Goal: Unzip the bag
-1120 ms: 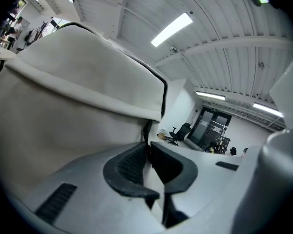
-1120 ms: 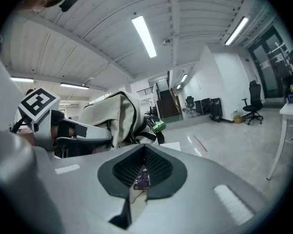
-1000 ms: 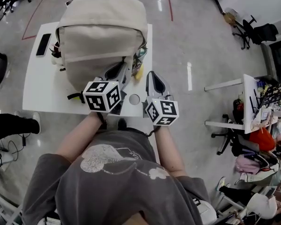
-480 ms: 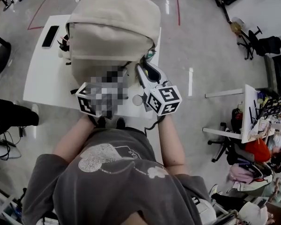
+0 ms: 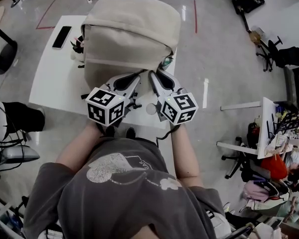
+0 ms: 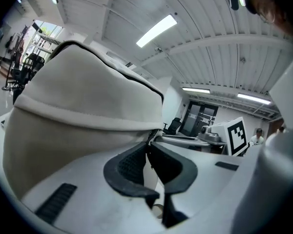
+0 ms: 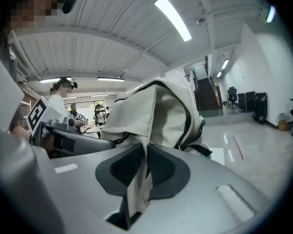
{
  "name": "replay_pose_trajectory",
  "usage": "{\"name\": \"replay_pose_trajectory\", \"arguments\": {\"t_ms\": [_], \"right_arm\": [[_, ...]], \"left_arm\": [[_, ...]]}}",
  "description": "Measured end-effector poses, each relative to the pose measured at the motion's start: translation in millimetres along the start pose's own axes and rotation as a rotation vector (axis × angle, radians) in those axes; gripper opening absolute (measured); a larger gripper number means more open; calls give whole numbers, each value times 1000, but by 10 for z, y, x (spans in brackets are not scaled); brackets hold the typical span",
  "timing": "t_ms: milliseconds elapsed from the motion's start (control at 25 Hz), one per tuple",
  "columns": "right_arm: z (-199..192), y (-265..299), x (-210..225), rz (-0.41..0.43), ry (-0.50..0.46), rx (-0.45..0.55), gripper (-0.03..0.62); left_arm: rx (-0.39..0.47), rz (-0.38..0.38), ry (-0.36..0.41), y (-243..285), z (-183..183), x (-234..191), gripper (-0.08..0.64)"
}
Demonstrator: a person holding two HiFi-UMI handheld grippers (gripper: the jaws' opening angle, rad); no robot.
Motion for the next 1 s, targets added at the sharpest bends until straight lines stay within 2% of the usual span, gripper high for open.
{"name": "replay_pose_trajectory", "arguments": {"t_ms": [40,200,320,480,800,1000], "right_arm": [[23,-31,-31,-5,-25,12,25],[96,-141,-132,-42,-94,76,17],[101,-214,-106,-47,-72,118,15],[82,-242,-91,-47,-53,115,17],[64,-252,-95,-55,-45,106,17],[19,-258,-115,-57,-39,99,17]], "left_arm": [[3,9,23,-7,17,-5,37],[22,17,104,-53,105,-31,37],[39,32,106,-121,145,-97,37],[56,79,110,-261,181,-245,37],[94,235,62,-700,152,-776,37],[91,322,120,-932,134,-1042,37]]}}
Point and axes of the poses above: the fingertips, and each gripper's own axes: y forward along the fingers, x to its right, z out of its top, the point moved 8 cm from there along -y, backward along the fingers, and after that the axes turned 5 degrees about -y, right-handed, at the moved point
